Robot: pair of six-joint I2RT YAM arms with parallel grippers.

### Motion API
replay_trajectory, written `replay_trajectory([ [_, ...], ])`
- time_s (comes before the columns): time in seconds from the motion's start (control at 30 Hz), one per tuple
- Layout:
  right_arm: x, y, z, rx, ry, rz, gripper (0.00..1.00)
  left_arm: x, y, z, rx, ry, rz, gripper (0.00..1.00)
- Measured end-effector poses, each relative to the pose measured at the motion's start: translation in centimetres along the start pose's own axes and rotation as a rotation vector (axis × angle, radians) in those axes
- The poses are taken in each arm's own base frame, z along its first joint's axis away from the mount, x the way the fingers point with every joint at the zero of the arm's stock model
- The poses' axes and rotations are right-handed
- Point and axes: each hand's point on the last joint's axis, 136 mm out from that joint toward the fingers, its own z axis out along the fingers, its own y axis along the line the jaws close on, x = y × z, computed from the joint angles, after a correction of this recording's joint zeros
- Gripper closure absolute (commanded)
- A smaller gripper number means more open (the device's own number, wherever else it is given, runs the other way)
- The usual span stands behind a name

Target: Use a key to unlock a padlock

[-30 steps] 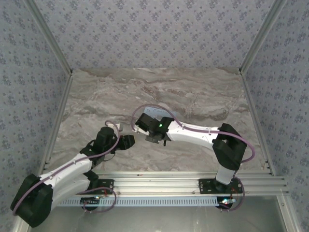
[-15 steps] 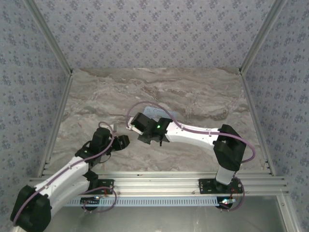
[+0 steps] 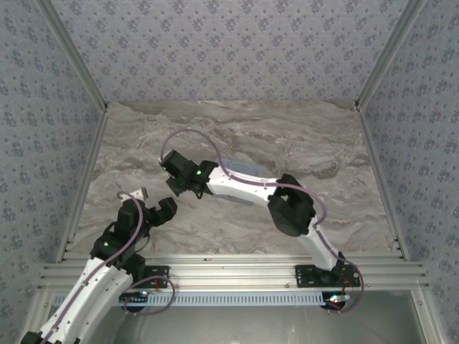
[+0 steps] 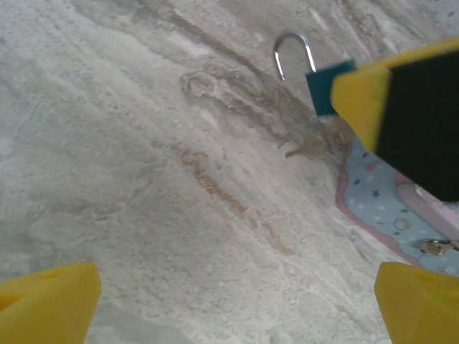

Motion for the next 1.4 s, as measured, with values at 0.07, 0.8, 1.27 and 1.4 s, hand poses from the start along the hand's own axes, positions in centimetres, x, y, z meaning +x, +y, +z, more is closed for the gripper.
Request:
replay_trajectory([
  [0.07, -0.1, -0.7, 1.3, 0.004, 0.011, 0.048, 0.92, 0.3, 0.5, 0.0, -0.021, 0.013, -0.005, 0.02],
  [0.8, -4.4, -7.1, -9.3, 0.141, -0.152, 0.114, 0.0, -0.3, -0.5, 0.6, -0.019, 0.05, 0.057, 0.02],
  [1.27, 19.5, -33.3, -23.8, 0.759, -0.183, 0.563, 0.0, -11.1, -4.7, 2.5, -0.11, -0.263, 0.54, 0.02],
  [1.4, 25.8, -34.7, -24.2, 0.816, -0.189, 0.576, 0.0, -12.8, -1.2, 4.5, -0.253, -0.295, 0.566, 0.02],
])
